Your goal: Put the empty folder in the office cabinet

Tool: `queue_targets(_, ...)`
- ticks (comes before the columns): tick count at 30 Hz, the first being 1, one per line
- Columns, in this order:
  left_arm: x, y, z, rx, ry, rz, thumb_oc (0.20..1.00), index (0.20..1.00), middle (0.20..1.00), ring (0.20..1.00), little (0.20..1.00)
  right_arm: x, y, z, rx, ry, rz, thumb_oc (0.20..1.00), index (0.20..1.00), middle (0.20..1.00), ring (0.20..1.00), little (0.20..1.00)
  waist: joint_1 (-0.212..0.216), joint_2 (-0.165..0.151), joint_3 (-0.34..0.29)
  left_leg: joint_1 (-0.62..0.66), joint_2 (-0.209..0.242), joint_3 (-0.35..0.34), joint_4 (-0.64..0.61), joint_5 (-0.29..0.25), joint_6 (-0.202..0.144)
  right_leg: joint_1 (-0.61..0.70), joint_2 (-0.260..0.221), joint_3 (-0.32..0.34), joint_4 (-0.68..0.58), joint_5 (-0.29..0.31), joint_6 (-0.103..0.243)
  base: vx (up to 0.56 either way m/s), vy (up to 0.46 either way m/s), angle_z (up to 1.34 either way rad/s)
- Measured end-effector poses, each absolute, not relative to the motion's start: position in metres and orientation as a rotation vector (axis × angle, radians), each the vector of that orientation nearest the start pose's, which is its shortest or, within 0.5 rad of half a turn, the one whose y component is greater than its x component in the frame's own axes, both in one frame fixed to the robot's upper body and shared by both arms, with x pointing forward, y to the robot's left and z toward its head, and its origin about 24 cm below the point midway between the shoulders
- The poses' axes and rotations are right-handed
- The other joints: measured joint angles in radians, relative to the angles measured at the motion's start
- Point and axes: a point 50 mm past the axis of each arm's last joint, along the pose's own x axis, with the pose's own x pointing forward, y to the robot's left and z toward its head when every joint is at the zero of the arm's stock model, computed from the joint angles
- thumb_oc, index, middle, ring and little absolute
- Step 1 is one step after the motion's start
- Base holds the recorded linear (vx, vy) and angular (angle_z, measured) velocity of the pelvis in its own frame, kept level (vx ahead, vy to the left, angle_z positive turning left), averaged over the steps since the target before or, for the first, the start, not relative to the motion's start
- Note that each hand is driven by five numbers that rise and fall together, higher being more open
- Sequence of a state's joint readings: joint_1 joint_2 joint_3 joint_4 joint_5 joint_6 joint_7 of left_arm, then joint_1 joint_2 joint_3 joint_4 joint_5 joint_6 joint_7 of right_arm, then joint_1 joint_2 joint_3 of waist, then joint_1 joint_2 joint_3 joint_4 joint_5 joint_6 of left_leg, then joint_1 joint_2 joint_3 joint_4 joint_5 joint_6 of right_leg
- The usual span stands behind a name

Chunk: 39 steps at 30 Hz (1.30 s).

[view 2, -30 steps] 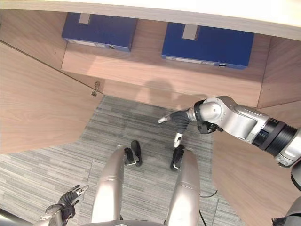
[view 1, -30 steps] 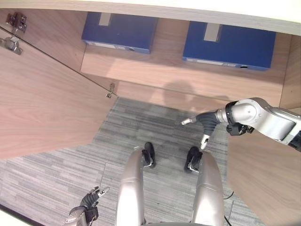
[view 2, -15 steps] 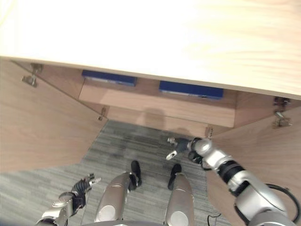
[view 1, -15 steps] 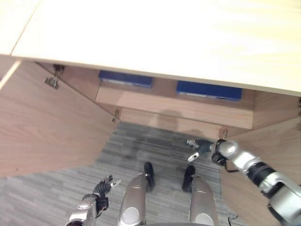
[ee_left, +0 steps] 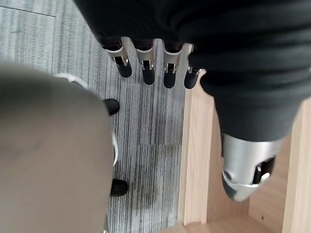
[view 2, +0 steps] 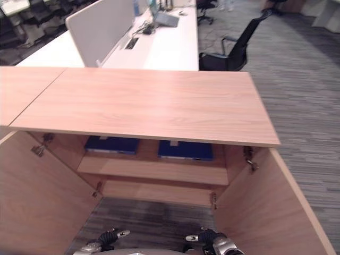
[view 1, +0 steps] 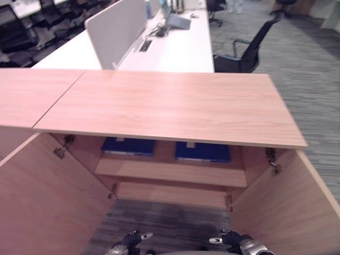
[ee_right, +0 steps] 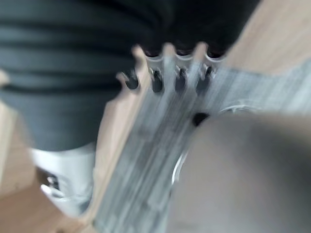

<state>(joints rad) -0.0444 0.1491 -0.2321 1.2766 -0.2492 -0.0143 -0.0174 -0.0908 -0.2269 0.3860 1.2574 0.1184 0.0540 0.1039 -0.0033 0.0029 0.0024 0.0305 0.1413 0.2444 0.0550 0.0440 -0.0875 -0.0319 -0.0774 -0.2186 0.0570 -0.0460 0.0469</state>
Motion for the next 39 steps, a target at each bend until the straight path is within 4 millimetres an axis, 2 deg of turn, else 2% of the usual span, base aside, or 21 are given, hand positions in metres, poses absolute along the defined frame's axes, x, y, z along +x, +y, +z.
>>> queue_targets(2, 0.097, 0.193, -0.168, 0.055, 1.223, 0.053, 1.000, 1.000, 1.000, 1.000, 1.000, 0.103, -0.208, -0.165, -0.281, 1.281, 0.177, 1.000, 1.000, 1.000, 1.000, 1.000, 0.011, -0.027, -0.005, -0.010, -0.016, -0.125, 0.067, -0.006, -0.018, 0.016, -0.011, 0.062, -0.016, 0.021, -0.020, 0.06, 0.069, -0.78)
queue_targets(3, 0.096, 0.192, -0.169, 0.050, 1.224, 0.053, 1.000, 1.000, 1.000, 1.000, 1.000, 0.099, -0.210, -0.165, -0.265, 1.293, 0.158, 1.000, 1.000, 1.000, 1.000, 1.000, 0.008, -0.019, -0.013, -0.003, -0.019, -0.180, 0.062, -0.022, -0.036, 0.029, -0.010, 0.086, -0.032, 0.031, -0.016, 0.07, 0.078, -0.76)
queue_targets(5, 0.091, 0.185, -0.171, 0.033, 1.254, 0.051, 1.000, 1.000, 1.000, 1.000, 1.000, 0.078, -0.226, -0.167, -0.254, 1.351, 0.081, 1.000, 1.000, 1.000, 1.000, 1.000, -0.026, 0.025, -0.027, 0.048, -0.014, -0.230, -0.064, -0.025, -0.039, 0.032, 0.004, 0.108, -0.049, 0.044, -0.004, 0.06, 0.140, -0.49)
queue_targets(8, 0.088, 0.174, -0.173, 0.053, 1.279, 0.003, 1.000, 1.000, 1.000, 1.000, 1.000, 0.062, -0.241, -0.166, -0.214, 1.388, -0.007, 1.000, 1.000, 1.000, 1.000, 1.000, -0.047, 0.067, -0.034, 0.055, -0.010, -0.163, -0.112, -0.042, -0.018, 0.003, 0.025, 0.124, -0.046, 0.057, 0.016, 0.03, 0.163, -0.29)
queue_targets(10, 0.089, 0.176, -0.173, 0.074, 1.280, -0.010, 1.000, 1.000, 1.000, 1.000, 1.000, 0.058, -0.233, -0.169, -0.133, 1.397, -0.061, 1.000, 1.000, 1.000, 1.000, 1.000, -0.046, 0.045, -0.032, 0.079, -0.037, -0.076, -0.145, -0.037, 0.002, -0.032, -0.018, 0.128, -0.038, 0.071, 0.034, -0.03, 0.210, -0.89)
queue_targets(12, 0.090, 0.183, -0.172, 0.091, 1.276, -0.004, 1.000, 1.000, 1.000, 1.000, 1.000, 0.053, -0.230, -0.170, -0.119, 1.404, -0.065, 1.000, 1.000, 1.000, 1.000, 1.000, -0.053, 0.022, -0.029, 0.087, -0.064, -0.049, -0.146, -0.044, 0.015, -0.039, -0.048, 0.102, -0.047, 0.106, 0.052, -0.04, 0.225, -0.69)
queue_targets(15, 0.094, 0.185, -0.171, 0.100, 1.265, -0.009, 1.000, 1.000, 1.000, 1.000, 1.000, 0.054, -0.233, -0.170, -0.085, 1.391, -0.113, 1.000, 1.000, 1.000, 1.000, 1.000, -0.080, 0.015, -0.020, 0.091, -0.103, -0.001, -0.145, -0.046, 0.048, -0.054, -0.096, 0.133, -0.046, 0.130, 0.088, -0.05, 0.166, -0.36)
queue_targets(18, 0.097, 0.188, -0.170, 0.107, 1.262, -0.003, 1.000, 1.000, 1.000, 1.000, 1.000, 0.048, -0.235, -0.170, -0.055, 1.402, -0.150, 1.000, 1.000, 1.000, 1.000, 1.000, -0.101, 0.005, -0.011, 0.100, -0.144, 0.010, -0.145, -0.058, 0.066, -0.061, -0.116, 0.147, -0.040, 0.153, 0.102, -0.06, 0.182, -0.29)
queue_targets(22, 0.092, 0.194, -0.170, 0.104, 1.275, 0.014, 1.000, 1.000, 1.000, 1.000, 1.000, 0.044, -0.239, -0.169, -0.004, 1.398, -0.215, 1.000, 1.000, 1.000, 1.000, 1.000, -0.132, -0.005, 0.020, 0.122, -0.183, 0.096, -0.145, -0.074, 0.090, -0.091, -0.140, 0.207, -0.043, 0.188, 0.132, -0.08, 0.101, -0.57)
queue_targets(25, 0.095, 0.204, -0.168, 0.118, 1.268, 0.028, 1.000, 1.000, 1.000, 1.000, 1.000, 0.042, -0.240, -0.170, 0.027, 1.399, -0.254, 1.000, 1.000, 1.000, 1.000, 1.000, -0.155, -0.035, 0.039, 0.124, -0.199, 0.139, -0.145, -0.076, 0.094, -0.116, -0.143, 0.250, -0.040, 0.203, 0.150, -0.12, 0.038, -0.49)
queue_targets(26, 0.096, 0.212, -0.167, 0.129, 1.264, 0.047, 1.000, 1.000, 1.000, 1.000, 1.000, 0.044, -0.242, -0.169, 0.046, 1.388, -0.294, 1.000, 1.000, 1.000, 1.000, 1.000, -0.151, -0.046, 0.055, 0.124, -0.189, 0.195, -0.145, -0.069, 0.101, -0.136, -0.165, 0.174, -0.055, 0.173, 0.152, -0.07, 0.004, -0.84)
queue_targets(27, 0.096, 0.213, -0.167, 0.130, 1.264, 0.048, 1.000, 1.000, 1.000, 1.000, 1.000, 0.045, -0.243, -0.169, 0.044, 1.389, -0.304, 1.000, 1.000, 1.000, 1.000, 1.000, -0.144, -0.022, 0.066, 0.118, -0.170, 0.212, -0.154, -0.074, 0.109, -0.140, -0.172, 0.118, -0.038, 0.163, 0.152, -0.05, -0.006, -0.87)
queue_targets(29, 0.095, 0.218, -0.166, 0.126, 1.267, 0.070, 1.000, 1.000, 1.000, 1.000, 1.000, 0.038, -0.246, -0.169, 0.057, 1.411, -0.346, 1.000, 1.000, 1.000, 1.000, 1.000, -0.143, -0.007, 0.089, 0.118, -0.129, 0.239, -0.155, -0.077, 0.113, -0.163, -0.194, -0.037, 0.112, 0.141, 0.131, -0.02, -0.034, -0.52)
queue_targets(30, 0.091, 0.221, -0.166, 0.122, 1.279, 0.084, 1.000, 1.000, 1.000, 1.000, 1.000, 0.034, -0.247, -0.169, 0.071, 1.421, -0.365, 1.000, 1.000, 1.000, 1.000, 1.000, -0.144, -0.013, 0.087, 0.121, -0.122, 0.242, -0.155, -0.077, 0.112, -0.164, -0.198, -0.031, 0.178, 0.120, 0.158, 0.00, -0.101, -0.31)
queue_targets(31, 0.087, 0.223, -0.167, 0.123, 1.293, 0.092, 1.000, 1.000, 1.000, 1.000, 1.000, 0.032, -0.248, -0.169, 0.068, 1.422, -0.372, 1.000, 1.000, 1.000, 1.000, 1.000, -0.146, -0.020, 0.083, 0.122, -0.118, 0.253, -0.155, -0.072, 0.105, -0.143, -0.200, -0.018, 0.212, 0.103, 0.153, 0.00, -0.101, -0.26)
queue_targets(32, 0.085, 0.224, -0.167, 0.108, 1.298, 0.107, 1.000, 1.000, 1.000, 1.000, 1.000, 0.035, -0.251, -0.167, 0.060, 1.406, -0.375, 1.000, 1.000, 1.000, 1.000, 1.000, -0.147, -0.019, 0.083, 0.124, -0.112, 0.271, -0.155, -0.064, 0.092, -0.126, -0.200, -0.014, 0.221, 0.048, 0.152, 0.02, -0.175, -0.42)
queue_targets(33, 0.081, 0.225, -0.168, 0.084, 1.311, 0.140, 1.000, 1.000, 1.000, 1.000, 1.000, 0.039, -0.255, -0.166, 0.047, 1.389, -0.385, 1.000, 1.000, 1.000, 1.000, 1.000, -0.133, -0.025, 0.077, 0.123, -0.112, 0.273, -0.151, -0.064, 0.081, -0.097, -0.179, -0.011, 0.145, 0.026, 0.142, 0.04, -0.202, -0.38)
queue_targets(35, 0.080, 0.221, -0.169, 0.049, 1.318, 0.163, 1.000, 1.000, 1.000, 1.000, 1.000, 0.042, -0.264, -0.163, 0.024, 1.376, -0.410, 1.000, 1.000, 1.000, 1.000, 1.000, -0.125, -0.004, 0.076, 0.122, -0.092, 0.266, -0.143, -0.055, 0.068, -0.067, -0.125, 0.001, 0.063, 0.070, 0.089, 0.07, -0.216, -0.41)
queue_targets(37, 0.075, 0.227, -0.168, 0.048, 1.328, 0.187, 1.000, 1.000, 1.000, 1.000, 1.000, 0.046, -0.268, -0.161, 0.022, 1.362, -0.424, 1.000, 1.000, 1.000, 1.000, 1.000, -0.103, 0.003, 0.067, 0.123, -0.073, 0.212, -0.127, -0.056, 0.069, -0.058, -0.095, 0.033, 0.024, 0.089, 0.073, 0.08, -0.181, -0.74)
queue_targets(38, 0.063, 0.233, -0.169, 0.043, 1.354, 0.228, 1.000, 1.000, 1.000, 1.000, 1.000, 0.051, -0.276, -0.158, 0.026, 1.328, -0.455, 1.000, 1.000, 1.000, 1.000, 1.000, -0.100, 0.005, 0.031, 0.125, -0.049, 0.199, -0.120, -0.064, 0.070, -0.047, -0.060, 0.070, -0.035, 0.115, 0.068, 0.07, -0.211, -0.76)
queue_targets(39, 0.062, 0.235, -0.169, 0.048, 1.358, 0.232, 1.000, 1.000, 1.000, 1.000, 1.000, 0.047, -0.286, -0.155, 0.022, 1.322, -0.499, 1.000, 1.000, 1.000, 1.000, 1.000, -0.120, -0.003, 0.008, 0.129, -0.037, 0.202, -0.119, -0.065, 0.069, -0.024, -0.043, 0.071, -0.077, 0.136, 0.060, 0.05, -0.192, -0.63)
